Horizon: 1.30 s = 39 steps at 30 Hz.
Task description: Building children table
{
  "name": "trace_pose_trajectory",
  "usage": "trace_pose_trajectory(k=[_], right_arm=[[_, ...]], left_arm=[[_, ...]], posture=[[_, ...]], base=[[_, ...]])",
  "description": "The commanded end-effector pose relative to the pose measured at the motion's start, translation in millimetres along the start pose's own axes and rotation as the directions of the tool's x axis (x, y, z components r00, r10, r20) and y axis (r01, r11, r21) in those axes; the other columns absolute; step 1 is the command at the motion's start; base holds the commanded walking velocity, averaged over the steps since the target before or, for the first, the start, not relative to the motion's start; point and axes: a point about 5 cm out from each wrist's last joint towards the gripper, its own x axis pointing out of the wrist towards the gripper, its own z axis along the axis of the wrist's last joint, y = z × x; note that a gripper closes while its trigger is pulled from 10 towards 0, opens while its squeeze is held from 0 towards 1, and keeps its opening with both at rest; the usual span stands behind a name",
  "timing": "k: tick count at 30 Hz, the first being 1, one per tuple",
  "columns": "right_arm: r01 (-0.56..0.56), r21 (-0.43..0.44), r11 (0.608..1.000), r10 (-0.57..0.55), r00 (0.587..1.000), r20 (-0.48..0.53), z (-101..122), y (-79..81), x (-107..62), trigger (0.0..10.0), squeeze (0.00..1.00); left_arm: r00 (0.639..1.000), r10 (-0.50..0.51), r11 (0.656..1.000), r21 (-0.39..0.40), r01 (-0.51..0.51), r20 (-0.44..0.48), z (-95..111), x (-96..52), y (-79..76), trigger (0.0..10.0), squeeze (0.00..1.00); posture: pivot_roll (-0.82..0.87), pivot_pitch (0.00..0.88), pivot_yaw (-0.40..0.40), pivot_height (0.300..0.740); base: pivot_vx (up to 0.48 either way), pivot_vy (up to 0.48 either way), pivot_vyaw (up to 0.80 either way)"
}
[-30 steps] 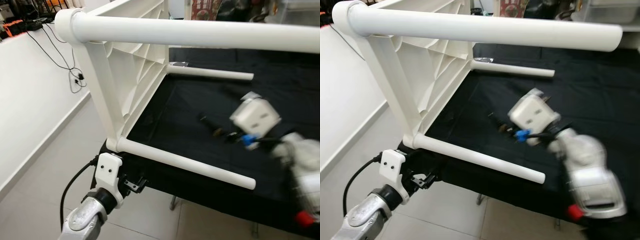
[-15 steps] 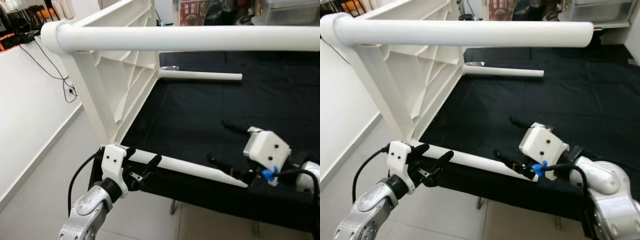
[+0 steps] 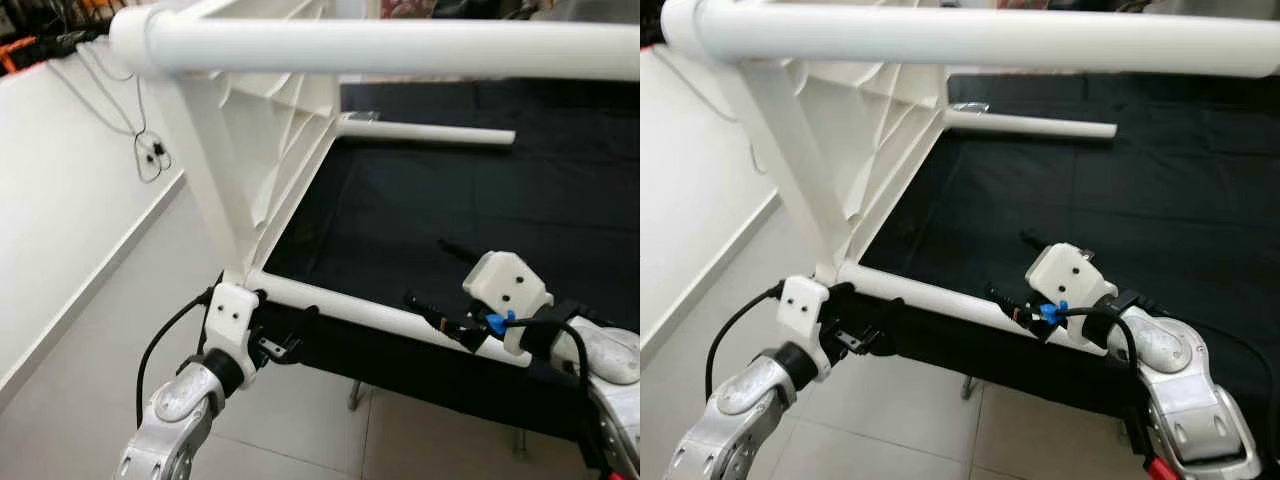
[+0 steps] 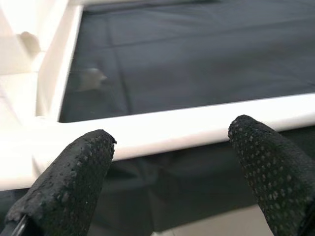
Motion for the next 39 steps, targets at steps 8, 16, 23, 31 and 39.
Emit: trace_pose_trajectory(k=[8,16,23,31,39], right_arm=[[0.116,-0.014,0.993,-0.117,0.99,-0.074,-15,-7.2,6.2,10.0,0.0],[0.23,-0.03,0.973,-0.232,0.966,-0.114,-17,-18.3,8.1,10.0,0.0],[0.179,-0.025,0.983,-0.178,0.983,0.042,6,-47.3,-13.0,10.0,0.0],[-0.041,0.022,0.999,0.036,0.98,0.195,46,-51.4,-41.6,0.0,0.0],[-0.025,-0.013,1.0,0.028,0.961,0.275,70,-62.6,-56.7,10.0,0.0]], left_arm=[[0.995,-0.101,0.995,0.009,0.101,-0.018,2,-6.7,-10.4,10.0,0.0],[0.996,-0.083,0.996,0.011,0.084,-0.033,1,-5.1,-7.5,10.0,0.0],[0.998,-0.053,0.998,0.016,0.054,-0.031,2,-1.9,0.4,10.0,0.0],[0.997,-0.067,0.997,0.024,0.067,-0.029,2,2.7,1.6,10.0,0.0],[0.996,-0.086,0.996,0.026,0.086,-0.019,5,7.7,0.0,10.0,0.0]], posture=[[-0.08,0.101,0.086,0.74],[-0.08,0.098,0.084,0.74],[-0.1,0.096,0.088,0.74],[-0.11,0.089,0.094,0.74],[-0.12,0.073,0.109,0.74]], base=[[0.0,0.057,0.0],[0.0,0.0,0.0],[0.0,0.0,0.0],[0.0,0.0,0.0],[0.0,0.0,0.0]])
